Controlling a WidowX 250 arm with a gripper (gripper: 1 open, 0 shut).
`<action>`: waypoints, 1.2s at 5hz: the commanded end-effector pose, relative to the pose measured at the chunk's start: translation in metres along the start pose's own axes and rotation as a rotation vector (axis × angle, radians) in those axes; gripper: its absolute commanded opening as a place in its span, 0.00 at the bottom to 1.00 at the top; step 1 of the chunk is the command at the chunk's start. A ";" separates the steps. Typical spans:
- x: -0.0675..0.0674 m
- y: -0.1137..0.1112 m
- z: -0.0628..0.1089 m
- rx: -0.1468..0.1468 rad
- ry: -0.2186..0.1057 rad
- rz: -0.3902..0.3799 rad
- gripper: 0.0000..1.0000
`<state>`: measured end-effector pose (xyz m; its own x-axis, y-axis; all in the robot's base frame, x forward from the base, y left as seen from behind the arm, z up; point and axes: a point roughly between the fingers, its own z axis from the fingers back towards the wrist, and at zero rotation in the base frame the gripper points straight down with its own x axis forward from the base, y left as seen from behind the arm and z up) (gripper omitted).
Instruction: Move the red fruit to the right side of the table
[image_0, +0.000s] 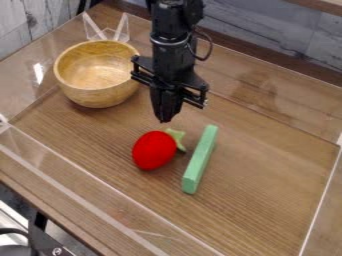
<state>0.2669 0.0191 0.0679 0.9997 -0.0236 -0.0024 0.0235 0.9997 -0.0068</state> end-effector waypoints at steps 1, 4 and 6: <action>0.009 0.000 0.017 0.009 -0.058 0.000 1.00; 0.016 -0.002 0.004 0.008 -0.039 0.002 0.00; 0.005 0.000 0.010 0.008 -0.033 0.019 0.00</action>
<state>0.2671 0.0170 0.0652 0.9998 -0.0068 -0.0165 0.0067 1.0000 -0.0051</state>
